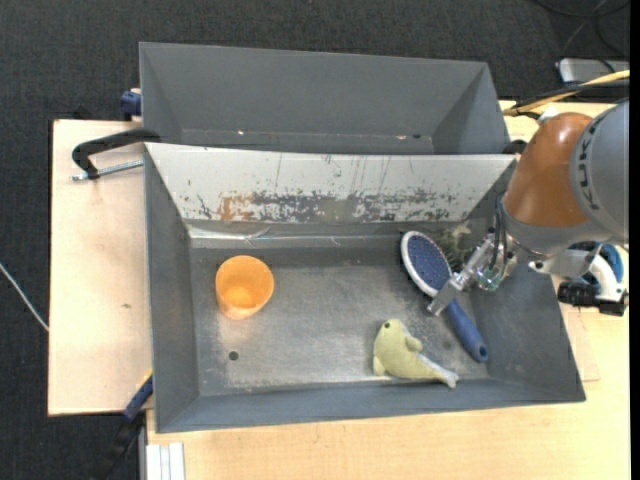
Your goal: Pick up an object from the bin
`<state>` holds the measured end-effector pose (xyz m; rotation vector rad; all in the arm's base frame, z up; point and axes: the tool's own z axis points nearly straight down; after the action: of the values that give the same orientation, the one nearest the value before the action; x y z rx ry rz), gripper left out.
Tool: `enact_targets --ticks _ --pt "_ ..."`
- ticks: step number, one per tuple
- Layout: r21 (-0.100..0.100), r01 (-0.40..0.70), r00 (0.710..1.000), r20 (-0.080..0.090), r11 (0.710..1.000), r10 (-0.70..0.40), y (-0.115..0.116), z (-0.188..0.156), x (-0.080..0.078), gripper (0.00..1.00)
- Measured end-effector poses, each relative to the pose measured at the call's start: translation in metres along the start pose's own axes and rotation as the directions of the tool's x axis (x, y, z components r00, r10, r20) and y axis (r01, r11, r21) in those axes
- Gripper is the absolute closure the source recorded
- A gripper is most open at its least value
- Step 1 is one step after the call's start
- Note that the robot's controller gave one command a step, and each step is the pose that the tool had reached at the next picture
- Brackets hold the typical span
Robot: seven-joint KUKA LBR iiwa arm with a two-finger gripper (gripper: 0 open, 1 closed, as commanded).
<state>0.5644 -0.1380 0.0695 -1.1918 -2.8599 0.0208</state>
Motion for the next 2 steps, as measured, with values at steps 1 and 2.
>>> enact_targets --ticks 1,2 --pt "-0.003 0.003 1.000 0.007 1.000 -0.003 0.001 -0.003 -0.002 1.00" --pt "-0.033 0.006 0.999 0.039 0.999 -0.004 0.001 -0.069 0.000 1.00"
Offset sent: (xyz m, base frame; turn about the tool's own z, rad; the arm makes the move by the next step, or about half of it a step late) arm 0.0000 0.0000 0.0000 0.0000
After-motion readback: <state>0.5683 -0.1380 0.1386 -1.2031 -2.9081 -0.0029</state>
